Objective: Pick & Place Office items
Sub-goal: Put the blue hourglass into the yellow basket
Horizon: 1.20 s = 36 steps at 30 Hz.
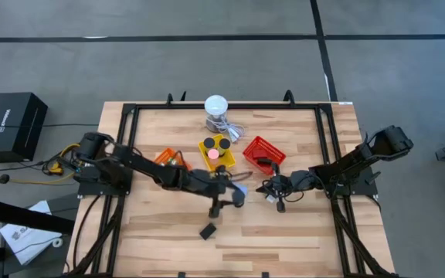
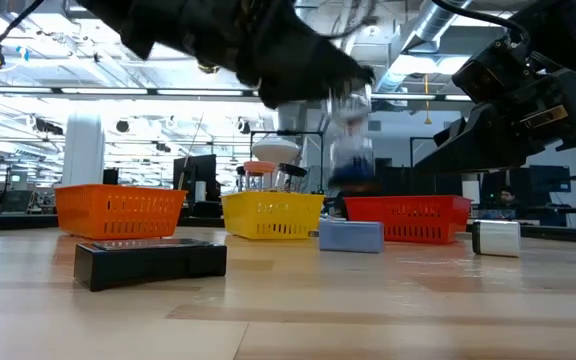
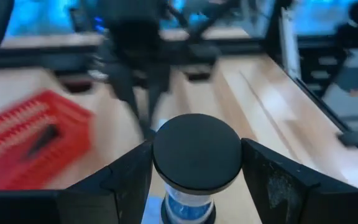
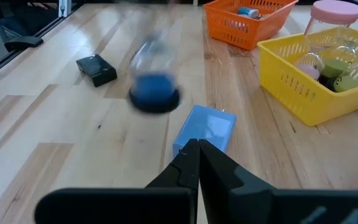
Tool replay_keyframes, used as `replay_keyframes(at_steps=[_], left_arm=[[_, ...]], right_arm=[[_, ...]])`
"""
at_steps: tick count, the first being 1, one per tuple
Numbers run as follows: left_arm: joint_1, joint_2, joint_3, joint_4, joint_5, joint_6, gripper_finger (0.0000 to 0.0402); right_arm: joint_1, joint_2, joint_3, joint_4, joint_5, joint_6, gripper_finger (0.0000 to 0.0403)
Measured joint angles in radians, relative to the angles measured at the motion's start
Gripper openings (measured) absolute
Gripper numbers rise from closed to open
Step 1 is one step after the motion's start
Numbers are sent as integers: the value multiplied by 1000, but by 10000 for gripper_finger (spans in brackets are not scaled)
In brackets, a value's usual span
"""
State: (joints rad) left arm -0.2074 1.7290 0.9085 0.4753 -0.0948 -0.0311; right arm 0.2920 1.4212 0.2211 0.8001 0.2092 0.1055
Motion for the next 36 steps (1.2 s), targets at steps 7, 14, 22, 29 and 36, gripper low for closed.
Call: replay_keyframes(at_steps=[7, 14, 22, 29, 36], left_arm=[[56, -152, -79, -65, -174, 1, 227], [111, -198, -169, -57, -307, -1, 227], [171, -174, -187, 19, -309, 22, 227], [194, -164, -187, 25, -309, 24, 227], [193, -132, -209, 20, -293, 3, 227]], right_arm=[[0, 0, 0, 1, 0, 0, 0], [0, 0, 0, 1, 0, 0, 0], [-1, 0, 0, 2, 0, 0, 0], [-1, 0, 0, 2, 0, 1, 0], [-1, 0, 0, 0, 0, 26, 0]])
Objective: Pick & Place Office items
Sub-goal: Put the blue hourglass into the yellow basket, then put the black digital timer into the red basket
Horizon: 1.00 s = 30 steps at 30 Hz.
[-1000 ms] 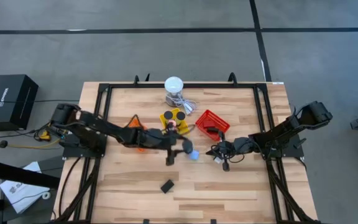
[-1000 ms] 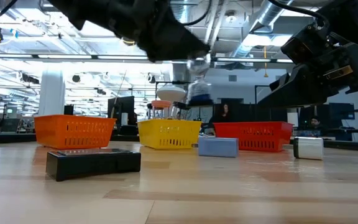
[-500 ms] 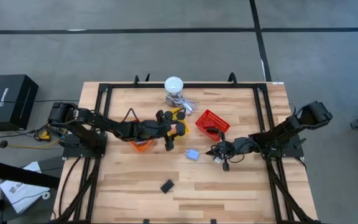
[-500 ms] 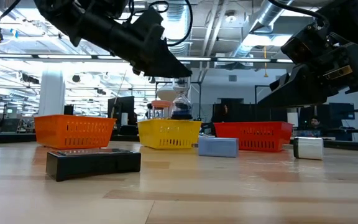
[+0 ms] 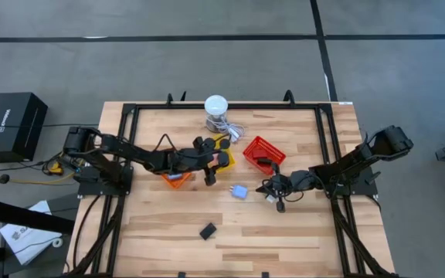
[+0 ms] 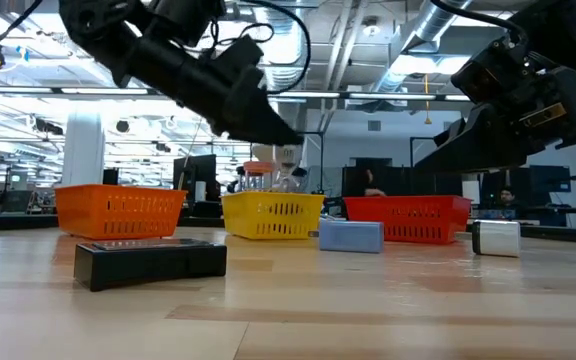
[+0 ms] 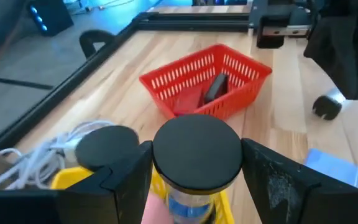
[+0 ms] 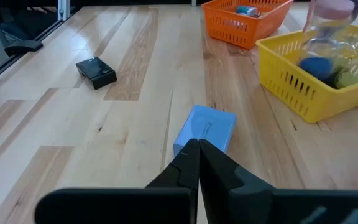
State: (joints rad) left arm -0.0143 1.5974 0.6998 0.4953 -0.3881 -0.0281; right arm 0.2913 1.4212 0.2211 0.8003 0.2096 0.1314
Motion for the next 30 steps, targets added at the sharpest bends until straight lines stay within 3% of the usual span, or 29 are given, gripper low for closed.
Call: replay_keyframes(at_steps=[13, 21, 30], left_arm=[[0, 10, -8, 1, 0, -3, 227], [0, 10, -8, -1, 0, -3, 227], [0, 10, -8, -1, -1, -3, 260]], right_arm=[[-26, 0, 0, 8, 1, 1, 0], [-73, 0, 42, -3, 1, 82, 1], [-61, 0, 101, -60, 0, 71, 69]])
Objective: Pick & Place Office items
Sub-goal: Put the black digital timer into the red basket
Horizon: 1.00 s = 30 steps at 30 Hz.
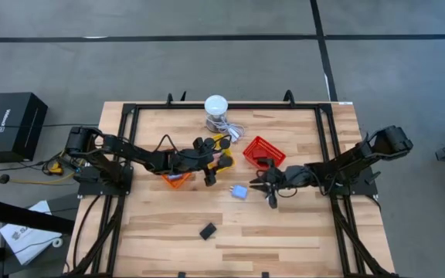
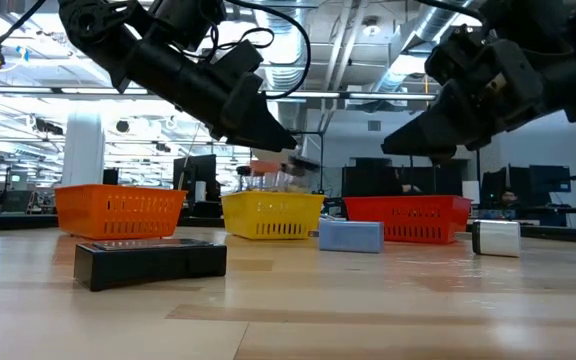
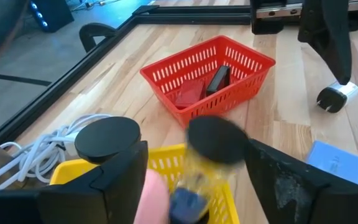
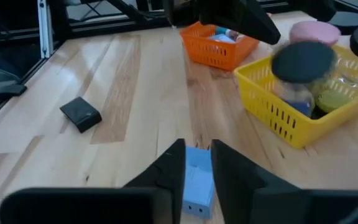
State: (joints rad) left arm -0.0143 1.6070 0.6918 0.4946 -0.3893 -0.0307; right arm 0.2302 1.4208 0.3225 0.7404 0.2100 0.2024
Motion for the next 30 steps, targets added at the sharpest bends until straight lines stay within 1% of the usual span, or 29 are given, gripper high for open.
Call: replay_keyframes(at_steps=[3, 6, 19, 25, 28, 30], left_arm=[[0, 0, 0, 0, 0, 13, 277], [0, 0, 0, 1, 0, 19, 285], [-4, -6, 0, 6, 0, 27, 282], [-32, -95, 0, 0, 0, 32, 282], [-48, -163, 0, 2, 0, 34, 282], [-58, -205, 1, -9, 1, 34, 282]], right_arm=[[0, 0, 2, -12, 0, 0, 91], [0, 0, 2, -11, 0, 6, 107], [12, 0, 2, -7, 0, 8, 196], [15, 0, 5, -1, 1, 21, 217], [36, 0, 47, -25, 1, 39, 215], [54, 0, 93, -80, 1, 17, 210]])
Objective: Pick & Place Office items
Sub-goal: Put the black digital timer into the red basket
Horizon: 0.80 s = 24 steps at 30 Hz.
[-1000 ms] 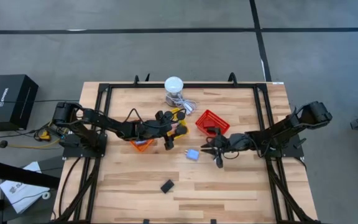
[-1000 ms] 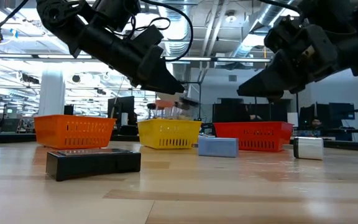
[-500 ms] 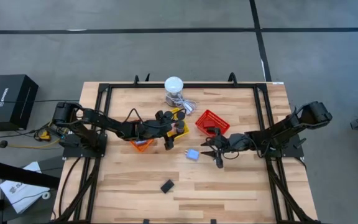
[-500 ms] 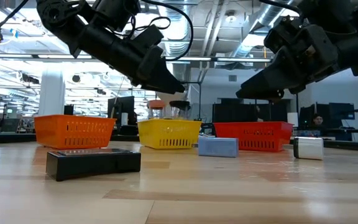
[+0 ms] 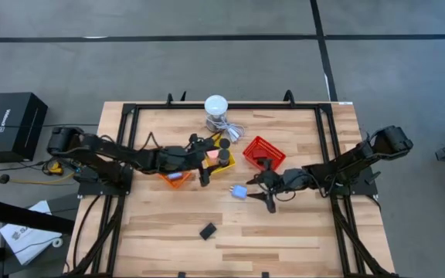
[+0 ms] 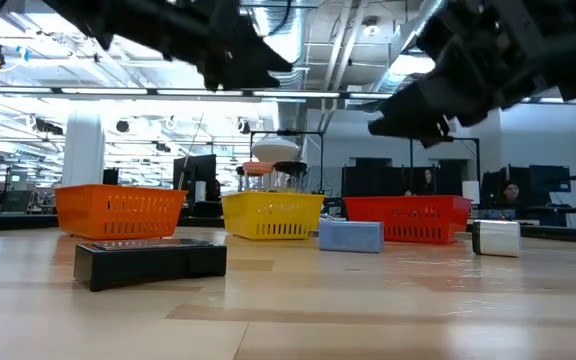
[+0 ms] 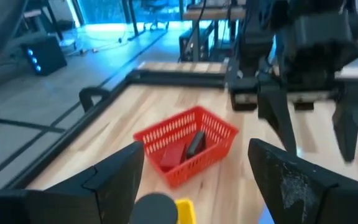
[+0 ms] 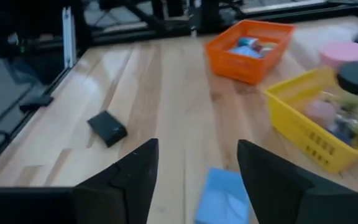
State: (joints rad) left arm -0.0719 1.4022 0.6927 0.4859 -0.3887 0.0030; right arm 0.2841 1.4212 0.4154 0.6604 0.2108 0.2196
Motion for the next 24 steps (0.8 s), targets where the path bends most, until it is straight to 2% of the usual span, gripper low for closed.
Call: replay_keyframes(at_steps=[6, 11, 20, 24], left_arm=[[-22, -66, -1, -82, 0, 0, 282], [-43, -74, -2, -149, 1, -8, 282], [-55, -69, -3, -151, 7, -10, 282], [-54, -69, -3, -150, 100, -10, 282]], right_arm=[[37, 0, 160, -285, 0, -10, 201], [56, 0, 239, -440, 0, -10, 216], [72, 0, 255, -518, -2, 27, 228], [88, 0, 255, -518, -3, 17, 226]])
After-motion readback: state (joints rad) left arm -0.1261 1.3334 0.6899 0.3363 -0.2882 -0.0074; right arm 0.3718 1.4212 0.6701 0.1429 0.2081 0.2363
